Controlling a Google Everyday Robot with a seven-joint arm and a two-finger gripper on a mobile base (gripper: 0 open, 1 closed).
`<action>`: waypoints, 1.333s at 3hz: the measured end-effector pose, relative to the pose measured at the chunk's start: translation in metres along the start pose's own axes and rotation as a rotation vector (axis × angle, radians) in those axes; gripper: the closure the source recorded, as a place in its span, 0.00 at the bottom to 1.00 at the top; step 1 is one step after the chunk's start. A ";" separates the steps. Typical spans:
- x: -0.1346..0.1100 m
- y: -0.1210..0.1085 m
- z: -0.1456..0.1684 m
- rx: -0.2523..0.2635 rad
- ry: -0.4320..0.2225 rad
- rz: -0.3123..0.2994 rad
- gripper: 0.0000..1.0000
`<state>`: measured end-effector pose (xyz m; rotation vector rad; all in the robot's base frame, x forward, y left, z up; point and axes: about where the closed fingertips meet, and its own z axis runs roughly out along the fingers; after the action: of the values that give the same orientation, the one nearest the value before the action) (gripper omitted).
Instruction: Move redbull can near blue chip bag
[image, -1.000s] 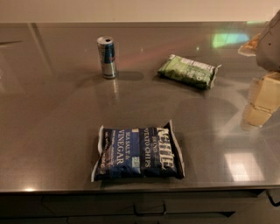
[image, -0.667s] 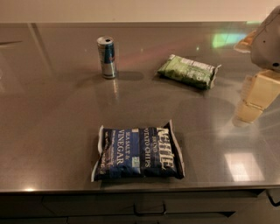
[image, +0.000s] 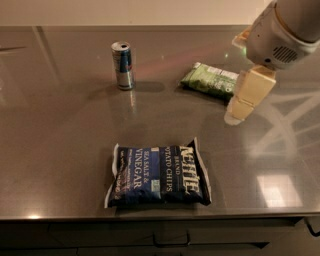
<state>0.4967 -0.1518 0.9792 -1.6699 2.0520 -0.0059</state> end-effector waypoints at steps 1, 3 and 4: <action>-0.041 -0.027 0.027 -0.017 -0.120 0.008 0.00; -0.090 -0.069 0.067 -0.008 -0.255 0.085 0.00; -0.108 -0.093 0.088 -0.009 -0.315 0.149 0.00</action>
Offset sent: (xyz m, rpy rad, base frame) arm 0.1054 0.0883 -0.0032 0.2831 -0.0355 0.0251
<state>0.6295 -0.0491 0.9695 -1.4151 1.9299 0.2977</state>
